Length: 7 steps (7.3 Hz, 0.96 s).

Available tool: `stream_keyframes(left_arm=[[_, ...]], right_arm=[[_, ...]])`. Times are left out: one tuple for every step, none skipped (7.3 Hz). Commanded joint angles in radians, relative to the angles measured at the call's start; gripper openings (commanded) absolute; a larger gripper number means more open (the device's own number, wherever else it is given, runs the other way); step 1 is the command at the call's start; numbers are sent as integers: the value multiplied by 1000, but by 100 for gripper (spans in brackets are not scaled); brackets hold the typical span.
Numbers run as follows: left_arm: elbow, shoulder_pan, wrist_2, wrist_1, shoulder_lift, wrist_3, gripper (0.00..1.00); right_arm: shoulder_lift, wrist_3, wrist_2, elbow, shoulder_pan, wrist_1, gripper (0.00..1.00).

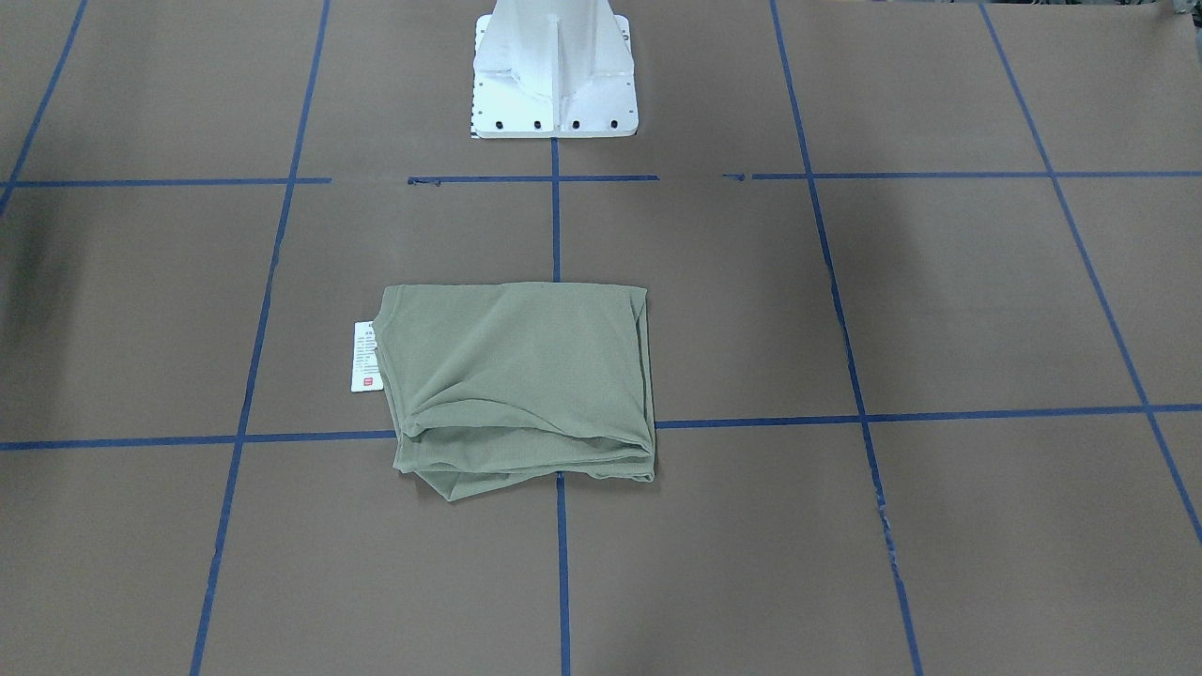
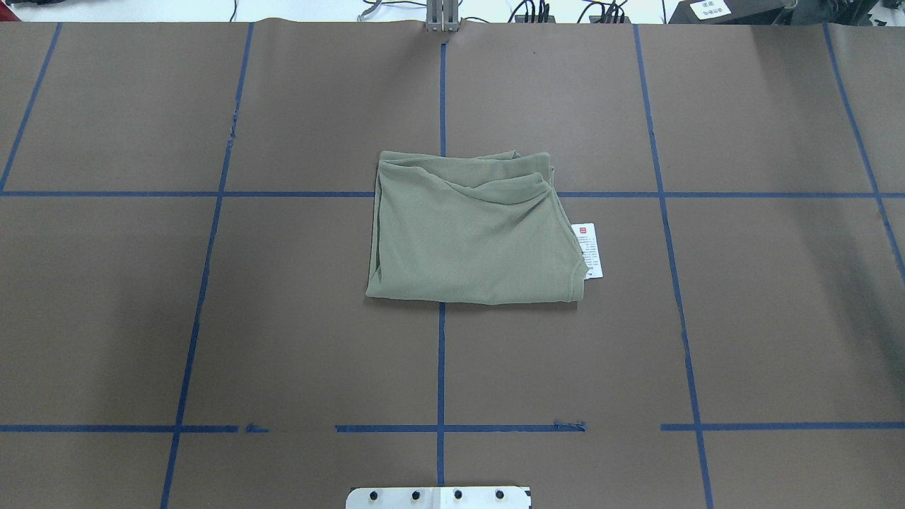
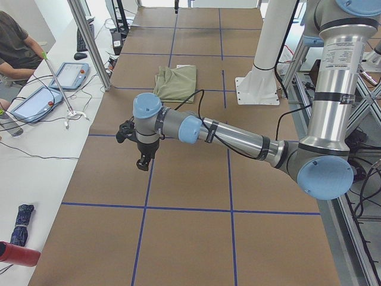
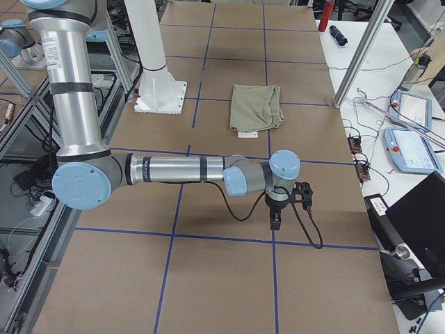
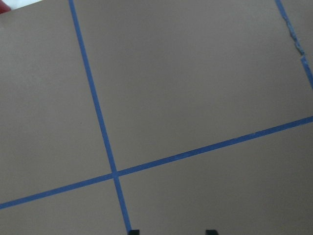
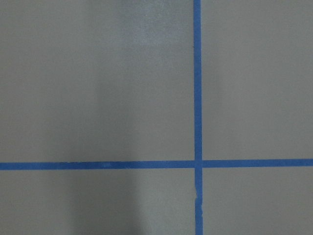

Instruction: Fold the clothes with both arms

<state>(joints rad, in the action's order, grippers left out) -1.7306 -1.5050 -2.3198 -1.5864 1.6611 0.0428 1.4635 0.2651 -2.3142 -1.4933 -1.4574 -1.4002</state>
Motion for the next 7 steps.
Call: stream_keyframes(left_arm=[[86,-50,-20,-14,25,86,80],[86,-50,-15,-15,26,83,100],[83,-52,-15,-11,25,75,100],[92,-52,-15,-10,20,30,100],[92,-52,-16,-17,16,-12,100],[85,-54,-19,-14,9,-33,100],[104,-49,-18,-21,14,-94,100]], right_arm=[[6,-12,5,-30,-14,-45,100],[6,-54,10,-28,-6,-57,100],[9,-122,12,-30,-9,-84,100],[6,-168,12,-35,-17,-129,100],[8,-202,10,-39,-18,-155,100],[3,-198,22,-24,11,-155,100],[0,-191,27,-27,15,-154,100]])
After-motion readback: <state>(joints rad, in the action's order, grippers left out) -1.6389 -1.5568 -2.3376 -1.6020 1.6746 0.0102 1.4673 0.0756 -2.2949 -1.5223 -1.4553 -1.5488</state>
